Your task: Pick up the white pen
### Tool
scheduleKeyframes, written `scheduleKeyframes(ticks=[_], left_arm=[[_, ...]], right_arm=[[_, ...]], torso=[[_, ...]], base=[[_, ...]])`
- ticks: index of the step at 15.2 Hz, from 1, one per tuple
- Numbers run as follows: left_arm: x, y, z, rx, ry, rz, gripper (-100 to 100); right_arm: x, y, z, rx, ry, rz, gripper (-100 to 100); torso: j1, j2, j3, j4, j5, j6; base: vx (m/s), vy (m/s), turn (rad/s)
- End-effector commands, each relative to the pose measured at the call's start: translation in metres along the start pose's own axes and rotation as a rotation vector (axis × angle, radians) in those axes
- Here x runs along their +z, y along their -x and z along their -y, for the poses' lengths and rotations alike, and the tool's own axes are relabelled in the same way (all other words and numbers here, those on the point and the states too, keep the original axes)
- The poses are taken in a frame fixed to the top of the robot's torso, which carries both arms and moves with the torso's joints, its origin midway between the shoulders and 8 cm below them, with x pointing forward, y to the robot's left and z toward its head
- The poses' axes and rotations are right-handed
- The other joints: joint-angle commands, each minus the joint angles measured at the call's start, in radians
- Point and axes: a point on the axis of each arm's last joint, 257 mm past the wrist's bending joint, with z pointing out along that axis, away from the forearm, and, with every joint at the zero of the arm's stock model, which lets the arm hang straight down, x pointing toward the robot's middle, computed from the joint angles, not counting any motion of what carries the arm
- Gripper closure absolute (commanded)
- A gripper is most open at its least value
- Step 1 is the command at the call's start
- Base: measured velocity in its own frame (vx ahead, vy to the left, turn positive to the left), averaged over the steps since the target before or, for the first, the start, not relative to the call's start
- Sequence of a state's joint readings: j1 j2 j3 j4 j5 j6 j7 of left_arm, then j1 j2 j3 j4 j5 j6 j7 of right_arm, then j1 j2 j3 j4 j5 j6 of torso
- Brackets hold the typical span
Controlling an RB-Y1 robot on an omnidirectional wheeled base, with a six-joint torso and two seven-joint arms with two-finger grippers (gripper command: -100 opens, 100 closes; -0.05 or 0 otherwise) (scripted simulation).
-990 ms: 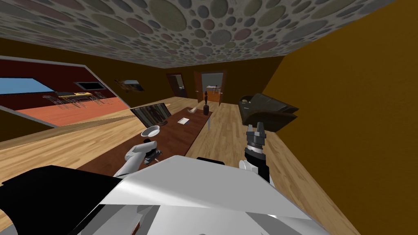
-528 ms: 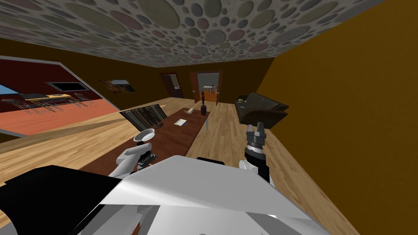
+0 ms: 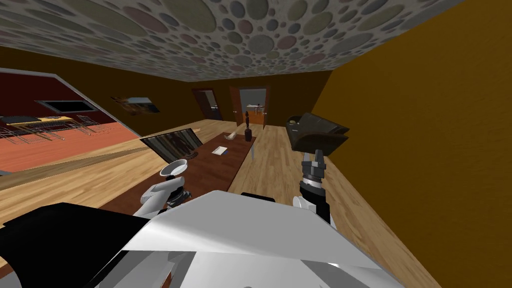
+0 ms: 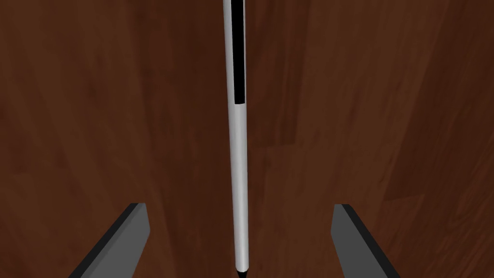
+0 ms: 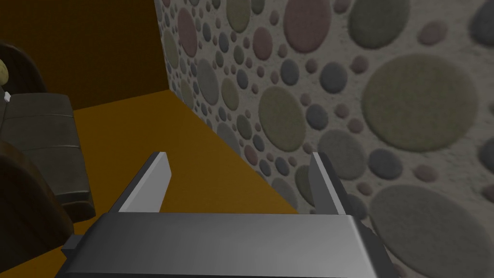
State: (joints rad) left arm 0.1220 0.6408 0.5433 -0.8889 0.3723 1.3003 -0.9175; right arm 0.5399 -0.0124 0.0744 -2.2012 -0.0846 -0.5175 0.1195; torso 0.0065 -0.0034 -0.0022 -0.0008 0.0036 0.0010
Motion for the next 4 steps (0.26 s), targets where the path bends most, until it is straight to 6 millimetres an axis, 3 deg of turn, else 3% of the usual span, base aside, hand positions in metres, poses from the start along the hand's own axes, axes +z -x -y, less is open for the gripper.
scheduleKeyframes(ticks=[1,2,4], left_arm=[[0.0,0.0,0.0,0.0,0.0,0.0,-100],[-0.0073,0.0055,-0.0035,0.002,0.003,-0.002,100],[-0.0054,0.0046,-0.0017,0.0,0.0,0.002,100]], right_arm=[[0.0,0.0,0.0,0.0,0.0,0.0,0],[0.0,0.0,0.0,0.0,0.0,0.0,0],[0.0,0.0,0.0,0.0,0.0,0.0,0]], torso=[[0.0,0.0,0.0,0.0,0.0,0.0],[0.0,0.0,0.0,0.0,0.0,0.0],[-0.004,-0.003,-0.001,0.0,-0.001,0.0]], base=[[-0.029,0.018,-0.005],[0.009,-0.013,0.004],[0.027,-0.028,0.01]])
